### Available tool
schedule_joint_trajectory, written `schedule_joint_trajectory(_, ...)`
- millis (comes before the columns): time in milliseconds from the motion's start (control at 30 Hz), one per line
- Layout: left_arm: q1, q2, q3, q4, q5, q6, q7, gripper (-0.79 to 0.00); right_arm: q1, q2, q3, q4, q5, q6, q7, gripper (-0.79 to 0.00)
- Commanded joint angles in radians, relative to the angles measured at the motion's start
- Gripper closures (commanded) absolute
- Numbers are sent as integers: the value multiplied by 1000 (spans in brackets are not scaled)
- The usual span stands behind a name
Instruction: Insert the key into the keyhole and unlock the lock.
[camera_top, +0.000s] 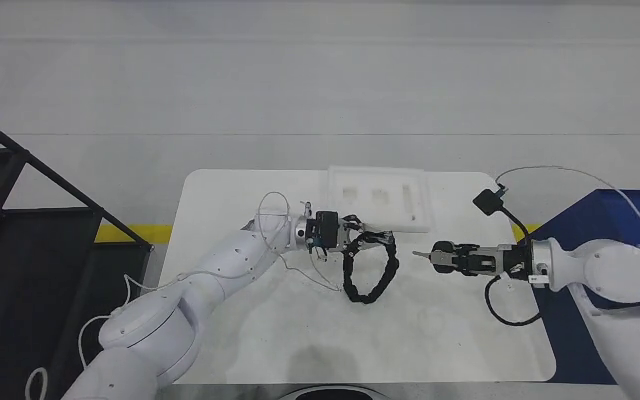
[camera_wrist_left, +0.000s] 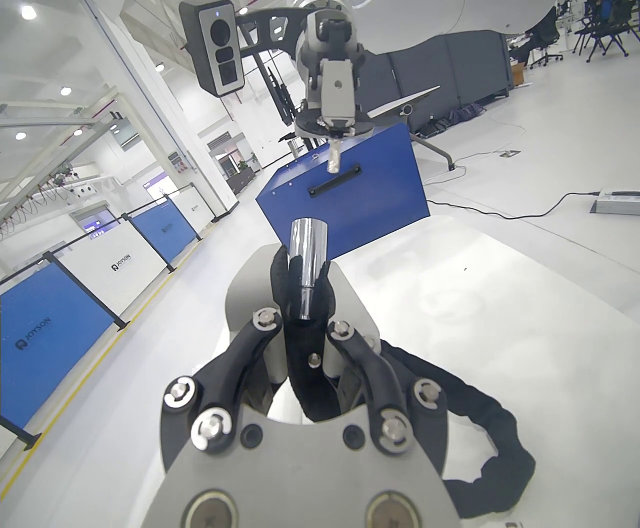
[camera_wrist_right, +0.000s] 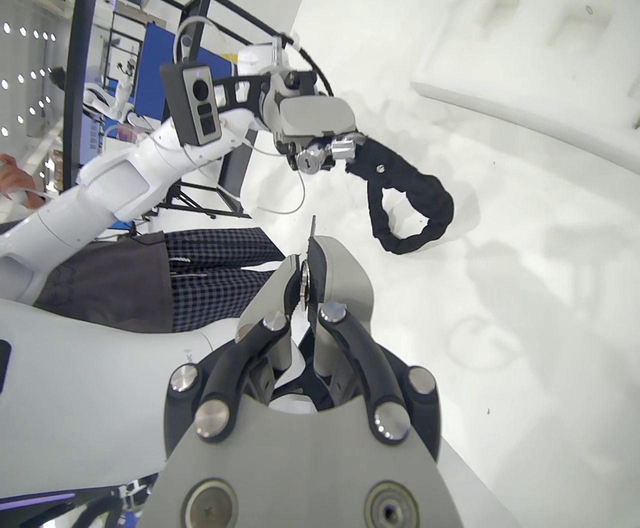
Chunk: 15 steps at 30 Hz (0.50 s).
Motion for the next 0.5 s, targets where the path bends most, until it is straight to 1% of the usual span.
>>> schedule_joint_trajectory(0, 6, 22, -29, -80, 1, -15, -64, 0, -21, 4, 21, -34, -3, -12, 13, 0)
schedule_joint_trajectory(100, 24, 60, -78, -204, 18, -44, -143, 0, -44, 9, 52, -70, -18, -25, 13, 0)
schedule_joint_trajectory(267, 80, 117, -164, -398, 31, -108, -268, 0, -72, 13, 92, -122, -25, -52, -17, 0)
schedule_joint_trajectory(400, 130, 148, -220, -492, 23, -148, -335, 0, -97, 15, 120, -142, -9, -77, -49, 0)
schedule_joint_trajectory(467, 134, 149, -224, -496, 21, -151, -340, 0, -102, 14, 123, -141, 2, -84, -54, 0)
